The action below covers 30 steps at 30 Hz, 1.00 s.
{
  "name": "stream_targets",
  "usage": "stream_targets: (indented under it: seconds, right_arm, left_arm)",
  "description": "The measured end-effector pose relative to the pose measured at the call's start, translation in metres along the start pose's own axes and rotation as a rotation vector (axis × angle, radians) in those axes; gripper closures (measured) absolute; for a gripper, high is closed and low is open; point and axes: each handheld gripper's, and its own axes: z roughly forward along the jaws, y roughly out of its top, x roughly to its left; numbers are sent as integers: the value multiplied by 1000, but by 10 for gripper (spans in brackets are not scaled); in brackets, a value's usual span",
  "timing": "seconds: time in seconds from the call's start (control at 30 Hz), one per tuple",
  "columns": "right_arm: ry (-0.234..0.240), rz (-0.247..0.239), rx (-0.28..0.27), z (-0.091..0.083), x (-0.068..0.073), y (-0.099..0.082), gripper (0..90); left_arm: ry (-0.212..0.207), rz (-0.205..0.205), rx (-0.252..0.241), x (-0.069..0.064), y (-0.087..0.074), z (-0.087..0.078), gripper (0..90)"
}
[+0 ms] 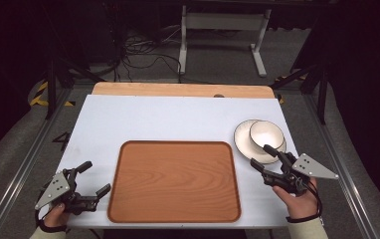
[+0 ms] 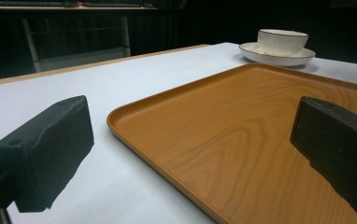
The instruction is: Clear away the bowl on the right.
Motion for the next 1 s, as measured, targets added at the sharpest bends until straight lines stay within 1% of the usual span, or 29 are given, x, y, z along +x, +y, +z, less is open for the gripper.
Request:
stream_targets:
  seconds: [0.03, 0.1, 0.23, 0.4, 0.53, 0.6, 0.87, 1.0]
  right_arm:
    - [-5, 5, -7, 1, -2, 0, 303]
    - [-16, 4, 2, 2, -5, 1, 306]
    - [-33, 12, 16, 6, -15, 5, 314]
    - [-53, 15, 44, 7, -29, 8, 314]
    - [-59, 26, 59, 8, -39, 11, 311]
    - [-71, 31, 75, 8, -45, 14, 300]
    - [-103, 55, 93, 9, -66, 19, 301]
    - [-115, 48, 97, 11, -74, 22, 301]
  left_arm:
    - [0, 0, 0, 0, 0, 0, 3]
    - [-1, -2, 3, 0, 0, 0, 3]
    - [0, 1, 4, 0, 0, 0, 3]
    - [-2, 1, 4, 0, 0, 0, 3]
    - [-1, 5, 3, 0, 0, 0, 3]
    - [-1, 6, 3, 0, 0, 0, 3]
    - [-1, 6, 2, 0, 0, 1, 3]
    - [-4, 5, 4, -1, 0, 0, 3]
